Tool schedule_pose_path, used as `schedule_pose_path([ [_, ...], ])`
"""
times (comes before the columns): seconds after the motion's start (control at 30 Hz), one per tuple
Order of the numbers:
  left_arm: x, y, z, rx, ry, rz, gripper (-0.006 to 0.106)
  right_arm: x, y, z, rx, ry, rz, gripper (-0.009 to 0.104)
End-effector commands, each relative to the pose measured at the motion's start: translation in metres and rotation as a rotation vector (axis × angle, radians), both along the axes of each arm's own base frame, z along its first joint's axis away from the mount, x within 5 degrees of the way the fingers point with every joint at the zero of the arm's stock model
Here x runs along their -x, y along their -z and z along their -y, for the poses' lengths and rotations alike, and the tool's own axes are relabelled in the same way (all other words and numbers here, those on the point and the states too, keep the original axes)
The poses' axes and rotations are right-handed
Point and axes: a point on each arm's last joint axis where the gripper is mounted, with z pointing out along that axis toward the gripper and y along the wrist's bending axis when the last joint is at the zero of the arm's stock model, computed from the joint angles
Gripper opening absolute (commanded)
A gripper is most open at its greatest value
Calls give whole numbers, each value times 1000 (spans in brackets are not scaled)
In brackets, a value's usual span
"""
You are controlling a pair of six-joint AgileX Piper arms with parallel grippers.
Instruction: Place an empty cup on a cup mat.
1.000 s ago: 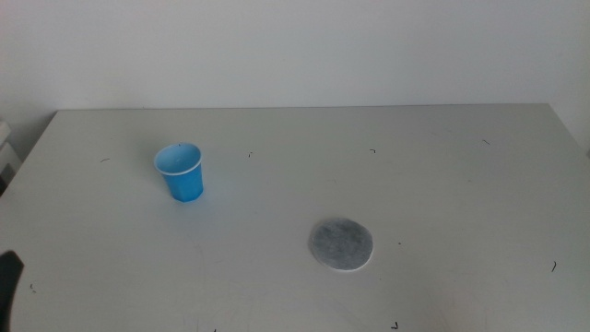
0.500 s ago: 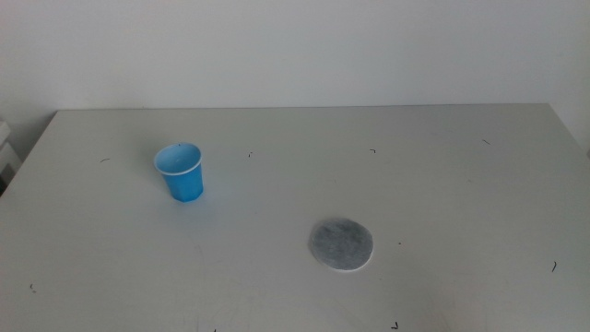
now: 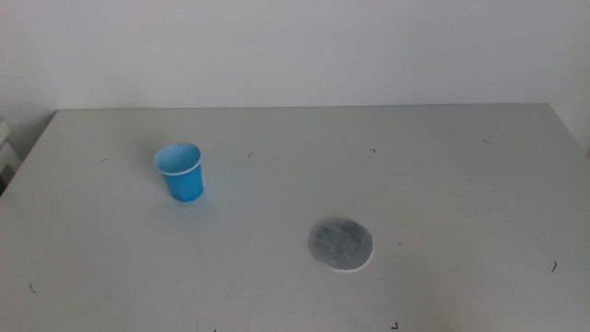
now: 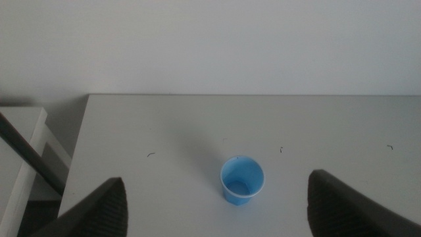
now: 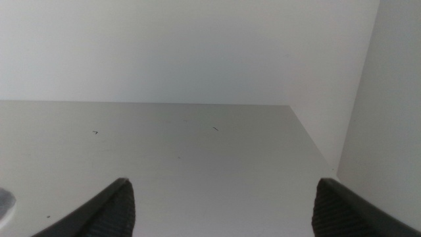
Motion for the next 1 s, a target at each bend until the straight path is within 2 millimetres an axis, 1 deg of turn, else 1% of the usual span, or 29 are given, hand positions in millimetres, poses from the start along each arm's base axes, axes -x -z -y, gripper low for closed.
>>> schedule_pose_path([
  [0.0, -10, -19, 2, 18, 7, 36, 105, 2, -11, 0, 23, -2, 109, 94],
  [0.13, -38, -18, 4, 10, 9, -71, 105, 2, -11, 0, 23, -2, 109, 94],
  [0.2, -52, -13, 5, 9, 12, -122, 105, 2, -11, 0, 23, -2, 109, 94],
  [0.27, -62, -8, 6, 10, 15, -169, 105, 2, -11, 0, 23, -2, 109, 94],
  [0.37, -81, 5, 7, 13, 11, -220, 105, 2, -11, 0, 23, -2, 109, 94],
  [0.5, -104, 25, 9, 66, -25, -292, 105, 2, -11, 0, 23, -2, 109, 94],
  [0.73, -146, 68, 11, 64, -47, -424, 105, 2, -11, 0, 23, -2, 109, 94],
  [0.9, -169, 97, 12, 54, -48, -506, 105, 2, -11, 0, 23, -2, 109, 94],
  [0.97, -176, 106, 14, 51, -45, -523, 105, 2, -11, 0, 23, -2, 109, 94],
])
